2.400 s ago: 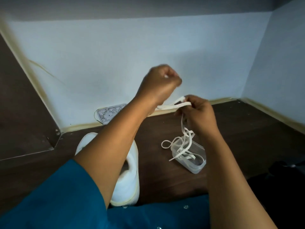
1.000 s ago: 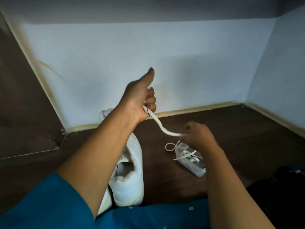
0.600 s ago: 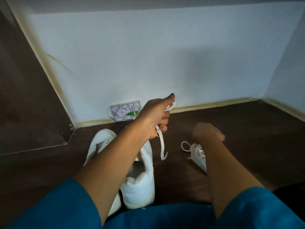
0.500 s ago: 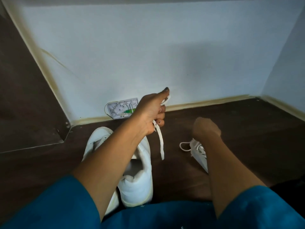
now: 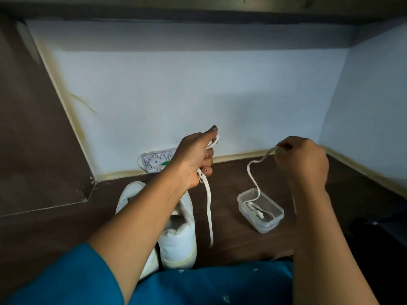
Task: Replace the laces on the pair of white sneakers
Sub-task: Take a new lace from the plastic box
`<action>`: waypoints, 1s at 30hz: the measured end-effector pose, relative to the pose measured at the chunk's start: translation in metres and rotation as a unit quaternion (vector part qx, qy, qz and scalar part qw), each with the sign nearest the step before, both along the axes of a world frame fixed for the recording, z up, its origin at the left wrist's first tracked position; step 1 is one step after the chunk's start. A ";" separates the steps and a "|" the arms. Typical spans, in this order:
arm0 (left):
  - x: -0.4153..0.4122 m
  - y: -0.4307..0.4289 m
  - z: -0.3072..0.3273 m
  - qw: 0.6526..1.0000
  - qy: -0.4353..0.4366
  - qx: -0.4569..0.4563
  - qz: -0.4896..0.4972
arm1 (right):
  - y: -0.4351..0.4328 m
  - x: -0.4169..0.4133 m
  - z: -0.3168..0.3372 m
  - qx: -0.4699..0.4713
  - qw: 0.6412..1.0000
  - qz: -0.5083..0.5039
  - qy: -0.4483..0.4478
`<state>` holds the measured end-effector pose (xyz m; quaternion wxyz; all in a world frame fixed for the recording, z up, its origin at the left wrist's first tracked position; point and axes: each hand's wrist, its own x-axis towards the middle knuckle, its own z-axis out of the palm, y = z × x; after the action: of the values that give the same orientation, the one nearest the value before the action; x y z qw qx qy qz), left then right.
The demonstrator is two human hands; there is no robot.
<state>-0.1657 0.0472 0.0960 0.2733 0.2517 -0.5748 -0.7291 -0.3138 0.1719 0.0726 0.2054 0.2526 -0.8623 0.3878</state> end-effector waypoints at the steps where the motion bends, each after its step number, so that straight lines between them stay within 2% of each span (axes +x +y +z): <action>1: 0.001 0.003 0.001 1.000 -0.004 -0.008 -0.005 | 0.001 0.001 -0.001 0.026 0.999 -0.019 0.010; 2: 0.002 0.004 0.002 1.000 -0.010 -0.015 -0.009 | -0.001 0.001 -0.004 0.072 0.997 -0.030 -0.004; 4: 0.003 0.006 0.001 0.999 -0.020 -0.022 -0.011 | -0.012 0.003 -0.016 0.177 0.978 -0.018 -0.108; 6: 0.002 0.006 -0.001 0.999 -0.026 -0.022 -0.007 | -0.030 0.003 -0.040 0.265 0.944 0.037 -0.192; 8: 0.000 0.005 -0.005 0.999 -0.032 -0.018 -0.003 | -0.044 0.006 -0.064 0.368 0.897 0.104 -0.223; 9: 0.000 0.005 -0.008 0.999 -0.036 -0.016 -0.002 | -0.046 0.006 -0.069 0.388 0.883 0.117 -0.236; 11: -0.001 0.004 -0.014 0.999 -0.045 -0.014 -0.004 | -0.044 -0.002 -0.069 0.348 0.898 0.107 -0.246; 13: -0.002 0.002 -0.019 0.999 -0.049 -0.011 -0.005 | -0.034 -0.015 -0.062 0.263 0.938 0.036 -0.222; 14: -0.003 0.001 -0.021 0.999 -0.049 -0.007 -0.005 | -0.027 -0.020 -0.059 0.247 0.946 0.001 -0.211; 16: -0.003 -0.001 -0.024 0.999 -0.048 0.001 -0.001 | -0.014 -0.022 -0.058 0.285 0.929 -0.025 -0.235; 20: -0.003 -0.005 -0.027 0.999 -0.047 0.007 -0.001 | -0.004 -0.024 -0.059 0.426 0.839 0.034 -0.337; 23: -0.002 -0.006 -0.029 0.999 -0.045 0.015 -0.003 | -0.002 -0.021 -0.063 0.447 0.784 0.071 -0.425; 26: 0.000 -0.007 -0.030 0.999 -0.046 0.023 -0.002 | -0.003 -0.016 -0.071 0.399 0.789 0.078 -0.461; 30: 0.000 -0.007 -0.032 0.999 -0.046 0.029 0.002 | -0.007 -0.018 -0.065 0.383 0.812 0.062 -0.437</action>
<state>-0.1654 0.0401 0.0643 0.2408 0.2939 -0.5648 -0.7326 -0.3317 0.1649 0.0080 -0.3308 0.1680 -0.9224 0.1078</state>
